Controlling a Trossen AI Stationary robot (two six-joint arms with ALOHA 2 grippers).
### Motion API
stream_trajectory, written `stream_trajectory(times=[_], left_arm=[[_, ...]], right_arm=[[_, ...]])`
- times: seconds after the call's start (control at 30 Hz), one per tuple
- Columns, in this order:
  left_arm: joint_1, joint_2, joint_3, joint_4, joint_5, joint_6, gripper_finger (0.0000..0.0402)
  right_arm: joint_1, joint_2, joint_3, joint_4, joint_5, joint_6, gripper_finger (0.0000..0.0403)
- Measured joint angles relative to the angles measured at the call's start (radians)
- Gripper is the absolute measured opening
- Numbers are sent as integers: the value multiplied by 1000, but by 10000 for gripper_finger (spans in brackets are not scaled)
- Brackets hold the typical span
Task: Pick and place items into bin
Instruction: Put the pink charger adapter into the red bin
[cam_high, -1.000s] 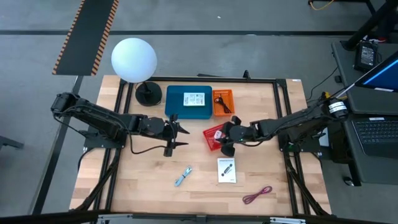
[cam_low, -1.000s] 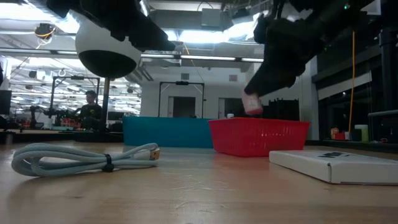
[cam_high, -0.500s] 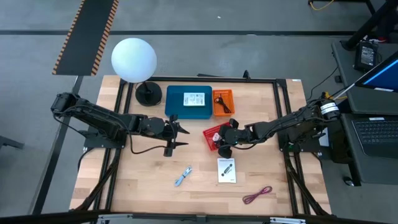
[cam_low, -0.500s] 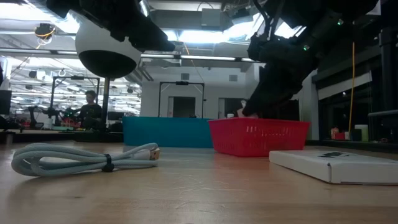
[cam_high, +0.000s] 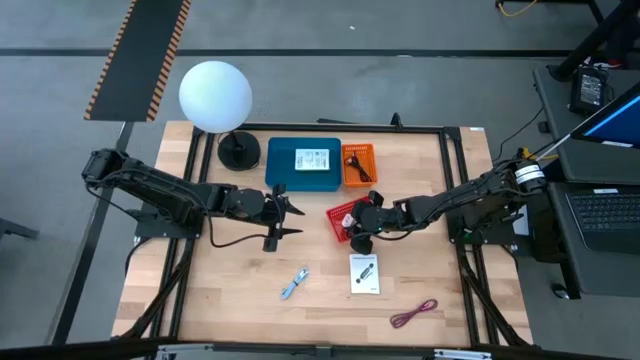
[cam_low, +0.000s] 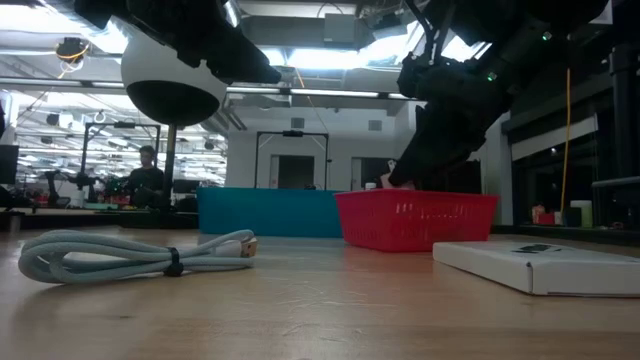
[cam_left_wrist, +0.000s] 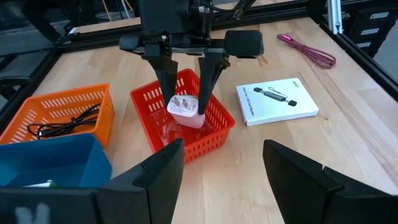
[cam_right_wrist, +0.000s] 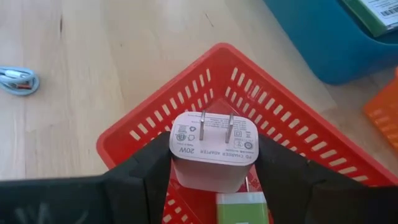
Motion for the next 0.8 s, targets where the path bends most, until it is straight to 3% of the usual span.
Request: stream_trajectory(times=[0.57,0.8], left_arm=[[0,0,0,0,0,0,214],[0,0,0,0,0,0,214]], right_arm=[[0,0,0,-9,-10,-14,198],[0,0,0,-49,-61,-27,191]])
